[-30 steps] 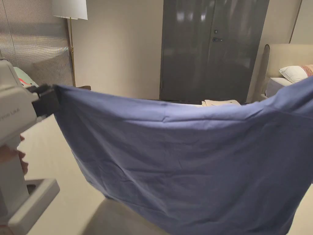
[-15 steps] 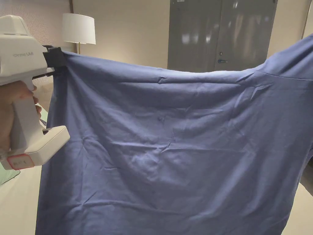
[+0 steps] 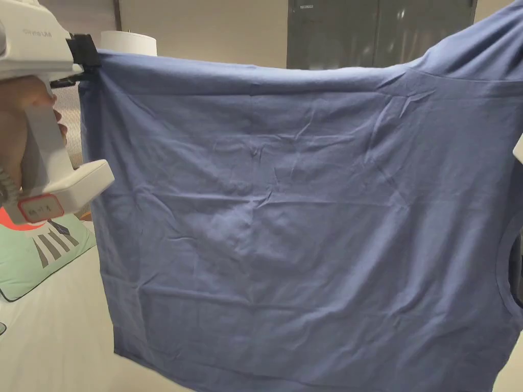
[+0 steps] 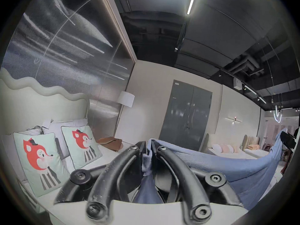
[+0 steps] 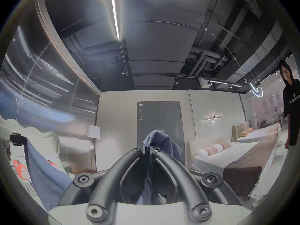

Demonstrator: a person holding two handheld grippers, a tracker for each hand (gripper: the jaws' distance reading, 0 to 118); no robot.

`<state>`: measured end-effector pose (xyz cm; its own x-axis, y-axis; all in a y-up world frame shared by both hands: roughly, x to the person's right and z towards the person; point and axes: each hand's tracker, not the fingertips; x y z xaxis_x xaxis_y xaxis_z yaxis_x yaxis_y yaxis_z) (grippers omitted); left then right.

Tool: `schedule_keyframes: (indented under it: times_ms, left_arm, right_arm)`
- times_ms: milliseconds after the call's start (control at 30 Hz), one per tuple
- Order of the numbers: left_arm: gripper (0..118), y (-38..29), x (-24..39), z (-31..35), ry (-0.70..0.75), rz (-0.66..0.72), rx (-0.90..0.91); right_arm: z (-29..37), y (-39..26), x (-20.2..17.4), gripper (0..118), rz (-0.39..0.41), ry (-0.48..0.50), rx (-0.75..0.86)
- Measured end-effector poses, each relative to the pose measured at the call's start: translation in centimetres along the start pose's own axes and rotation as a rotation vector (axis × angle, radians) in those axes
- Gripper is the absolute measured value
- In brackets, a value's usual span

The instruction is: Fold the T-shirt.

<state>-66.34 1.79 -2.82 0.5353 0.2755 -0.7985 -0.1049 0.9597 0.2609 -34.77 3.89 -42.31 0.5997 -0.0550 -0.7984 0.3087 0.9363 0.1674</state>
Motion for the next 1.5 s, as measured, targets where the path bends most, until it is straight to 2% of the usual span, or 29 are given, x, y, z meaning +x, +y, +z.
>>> schedule_keyframes:
  times_ms: [200, 533, 600, 633, 767, 800, 933, 1133, 1500]
  left_arm:
    - [6, 1.0, 0.0, -5.4, 0.030, -0.015, 0.013]
    - [6, -3.4, 1.6, -6.1, 0.042, 0.016, -0.042]
    - [6, -4.6, 1.5, -6.1, 0.049, 0.012, -0.067]
    - [6, -4.2, -0.7, -9.0, 0.049, 0.016, -0.076]
    - [6, -5.7, -2.0, -9.6, 0.049, 0.020, -0.115]
    - [6, -6.1, -2.2, -9.5, 0.048, 0.016, -0.120]
    - [6, -7.6, -2.9, -8.8, 0.054, 0.005, -0.161]
    - [6, -9.3, -4.9, -5.9, 0.051, 0.009, -0.201]
    - [6, -14.1, -6.6, 6.6, 0.045, -0.038, -0.311]
  right_arm:
    - [-3.1, 0.6, -1.0, 3, 0.032, -0.030, 0.028]
    - [-4.7, -2.3, -1.6, 3, 0.092, -0.060, 0.000]
    - [-4.7, -3.3, -1.4, 3, 0.089, -0.055, -0.021]
    - [-4.6, -3.7, -1.3, 3, 0.088, -0.058, -0.035]
    - [-4.7, -5.4, -1.0, 3, 0.097, -0.056, -0.076]
    - [-5.7, -6.2, -1.5, 3, 0.095, -0.030, -0.086]
    - [-4.7, -7.6, -1.3, 3, 0.064, 0.003, -0.132]
    - [0.4, -8.5, -0.1, 3, 0.067, 0.009, -0.198]
    - [14.3, -10.3, 0.9, 3, 0.090, 0.058, -0.345]
